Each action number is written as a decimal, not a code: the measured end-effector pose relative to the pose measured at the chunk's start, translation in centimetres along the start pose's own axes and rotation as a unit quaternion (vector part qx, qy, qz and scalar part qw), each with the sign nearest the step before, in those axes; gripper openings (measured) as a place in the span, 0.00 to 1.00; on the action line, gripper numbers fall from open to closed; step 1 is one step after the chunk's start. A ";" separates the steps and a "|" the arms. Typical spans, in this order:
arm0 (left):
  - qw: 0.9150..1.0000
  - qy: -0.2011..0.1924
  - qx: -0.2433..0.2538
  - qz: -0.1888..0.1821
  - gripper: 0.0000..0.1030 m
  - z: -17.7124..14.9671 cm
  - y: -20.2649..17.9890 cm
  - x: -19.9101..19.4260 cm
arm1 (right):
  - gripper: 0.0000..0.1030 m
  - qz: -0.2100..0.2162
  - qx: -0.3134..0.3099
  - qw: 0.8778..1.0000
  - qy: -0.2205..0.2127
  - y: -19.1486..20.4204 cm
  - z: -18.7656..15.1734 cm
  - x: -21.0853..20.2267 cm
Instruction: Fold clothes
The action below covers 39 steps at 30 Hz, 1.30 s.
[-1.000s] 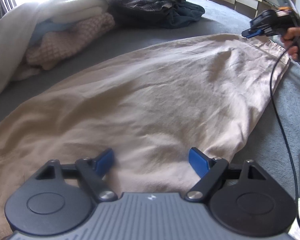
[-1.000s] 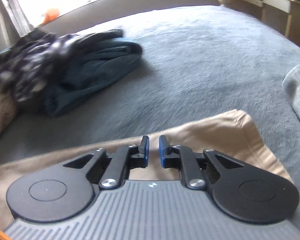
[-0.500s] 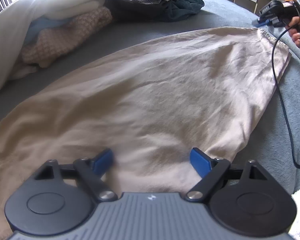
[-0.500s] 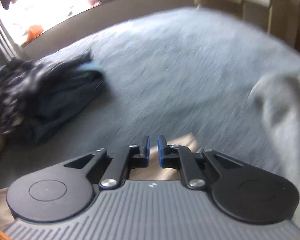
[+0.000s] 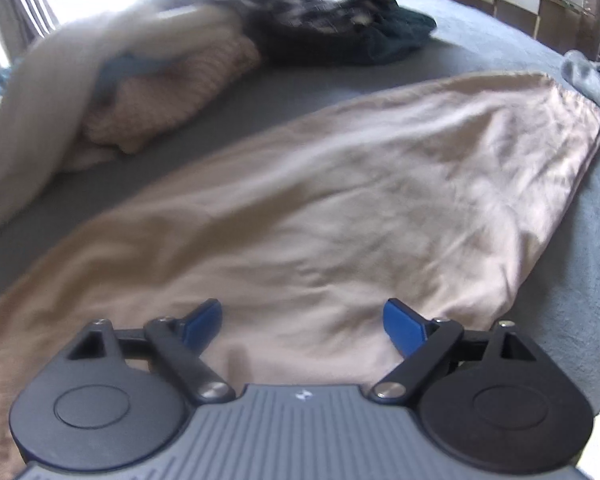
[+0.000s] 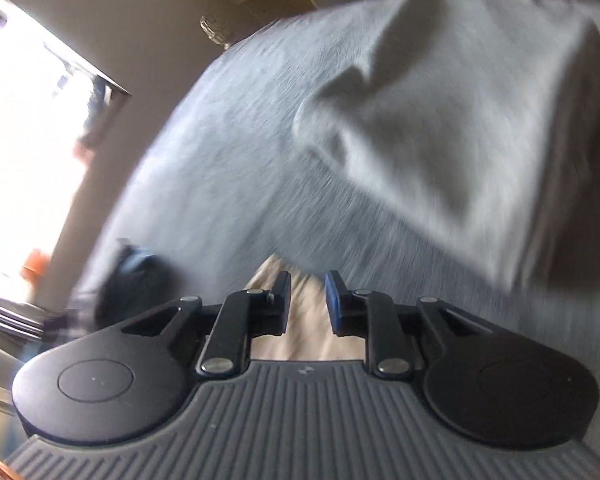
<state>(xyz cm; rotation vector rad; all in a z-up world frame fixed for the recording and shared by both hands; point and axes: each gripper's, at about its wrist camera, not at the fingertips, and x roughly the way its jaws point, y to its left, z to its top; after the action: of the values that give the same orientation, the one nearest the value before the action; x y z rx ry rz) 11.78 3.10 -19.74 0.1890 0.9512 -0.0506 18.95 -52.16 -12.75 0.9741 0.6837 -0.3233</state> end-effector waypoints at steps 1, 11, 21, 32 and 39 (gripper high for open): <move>1.000 -0.001 -0.004 0.005 0.86 -0.1 0.2 -0.6 | 0.20 0.019 0.017 1.000 0.010 0.0 -0.6 -0.9; 0.994 0.024 -0.085 0.064 0.86 -3.1 5.9 -5.2 | 0.24 0.124 -0.046 0.976 0.174 7.5 -14.0 -2.1; 0.982 0.069 -0.140 0.104 0.85 -7.7 13.3 -4.5 | 0.25 0.116 -0.490 0.838 0.209 16.2 -36.2 -1.2; 0.989 0.053 -0.107 0.083 0.91 -10.2 15.0 -4.4 | 0.22 -0.057 -0.523 0.844 0.101 10.3 -28.1 1.4; 0.989 0.050 -0.100 0.098 0.89 -10.3 15.5 -5.8 | 0.27 -0.056 -0.427 0.901 0.042 10.6 -24.5 -1.1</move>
<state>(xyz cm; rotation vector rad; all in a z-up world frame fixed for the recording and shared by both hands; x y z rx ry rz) 2.07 20.02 -18.74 0.0999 1.0258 0.2371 14.39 -25.88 -14.39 0.1064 0.8539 -0.0536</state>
